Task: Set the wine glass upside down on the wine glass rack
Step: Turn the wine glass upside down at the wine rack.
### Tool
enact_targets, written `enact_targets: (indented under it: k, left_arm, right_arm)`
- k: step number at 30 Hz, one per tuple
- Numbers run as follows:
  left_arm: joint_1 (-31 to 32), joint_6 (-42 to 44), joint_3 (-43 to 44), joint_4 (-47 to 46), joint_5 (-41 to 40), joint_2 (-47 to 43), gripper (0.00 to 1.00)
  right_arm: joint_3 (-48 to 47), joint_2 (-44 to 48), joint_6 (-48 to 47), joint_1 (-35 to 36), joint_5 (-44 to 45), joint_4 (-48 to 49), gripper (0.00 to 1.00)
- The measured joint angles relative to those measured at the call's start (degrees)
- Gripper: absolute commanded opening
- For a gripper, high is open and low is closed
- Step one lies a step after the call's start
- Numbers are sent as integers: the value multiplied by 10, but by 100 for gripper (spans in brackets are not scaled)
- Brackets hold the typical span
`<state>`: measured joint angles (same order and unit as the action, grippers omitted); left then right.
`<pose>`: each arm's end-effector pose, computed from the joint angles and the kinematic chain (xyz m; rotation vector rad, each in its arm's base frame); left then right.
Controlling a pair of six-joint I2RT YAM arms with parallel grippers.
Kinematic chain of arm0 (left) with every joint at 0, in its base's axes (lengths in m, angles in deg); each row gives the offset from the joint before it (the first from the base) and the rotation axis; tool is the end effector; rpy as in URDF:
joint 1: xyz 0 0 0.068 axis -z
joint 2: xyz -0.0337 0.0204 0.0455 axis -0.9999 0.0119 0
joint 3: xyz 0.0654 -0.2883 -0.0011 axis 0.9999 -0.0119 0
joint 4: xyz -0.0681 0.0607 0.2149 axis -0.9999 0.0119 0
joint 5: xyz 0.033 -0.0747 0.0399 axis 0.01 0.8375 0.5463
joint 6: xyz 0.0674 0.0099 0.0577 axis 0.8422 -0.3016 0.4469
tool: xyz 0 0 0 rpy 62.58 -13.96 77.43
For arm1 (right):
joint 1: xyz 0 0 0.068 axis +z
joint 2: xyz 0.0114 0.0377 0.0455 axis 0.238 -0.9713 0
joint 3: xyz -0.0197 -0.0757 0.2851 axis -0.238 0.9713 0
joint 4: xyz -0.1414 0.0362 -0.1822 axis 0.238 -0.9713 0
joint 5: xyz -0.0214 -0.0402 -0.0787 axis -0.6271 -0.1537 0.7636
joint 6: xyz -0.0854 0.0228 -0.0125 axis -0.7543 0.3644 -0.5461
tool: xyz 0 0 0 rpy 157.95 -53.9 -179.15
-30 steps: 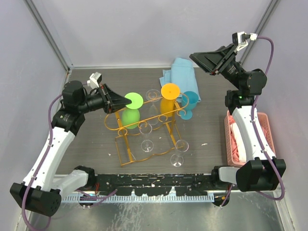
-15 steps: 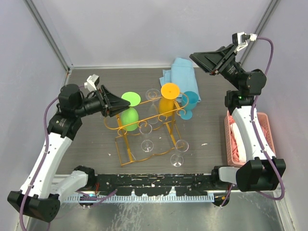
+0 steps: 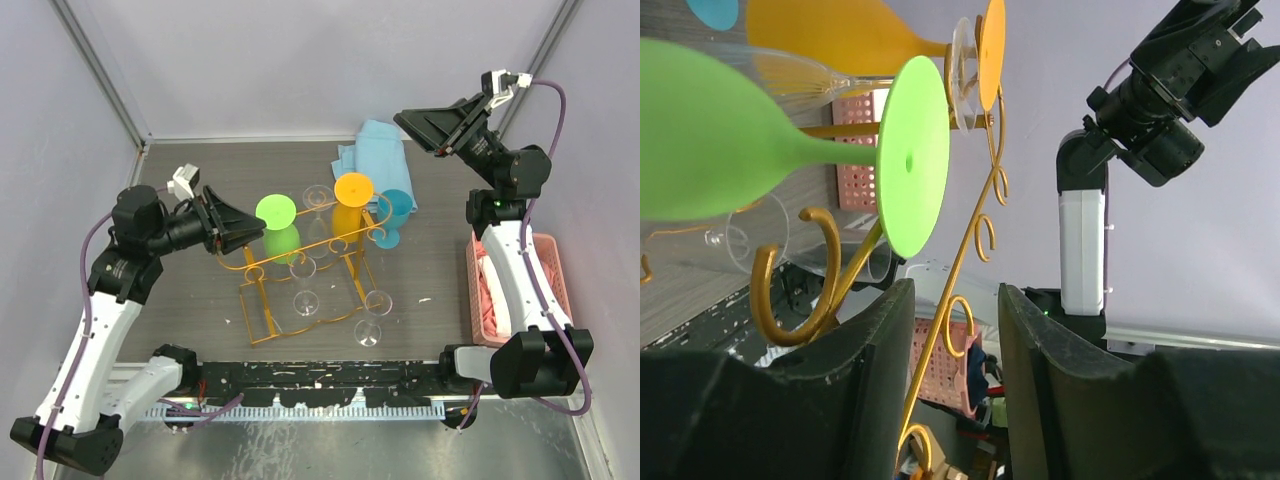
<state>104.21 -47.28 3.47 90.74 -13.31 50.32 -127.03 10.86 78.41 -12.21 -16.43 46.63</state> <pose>0.1403 -0.0949 0.4046 -0.3552 2.0926 -1.6642 0.2357 0.0661 0.5244 -0.0968 1.2534 1.7063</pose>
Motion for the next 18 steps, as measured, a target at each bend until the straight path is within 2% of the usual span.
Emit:
enact_targets:
  k: [8, 18]
  left_arm:
    - [0, 19, 8, 39, -9, -31, 43]
    - [0, 73, 51, 107, -32, -52, 45]
  right_arm:
    - [5, 2, -4, 0, 2, -5, 54]
    - [11, 34, -59, 0, 6, -80, 54]
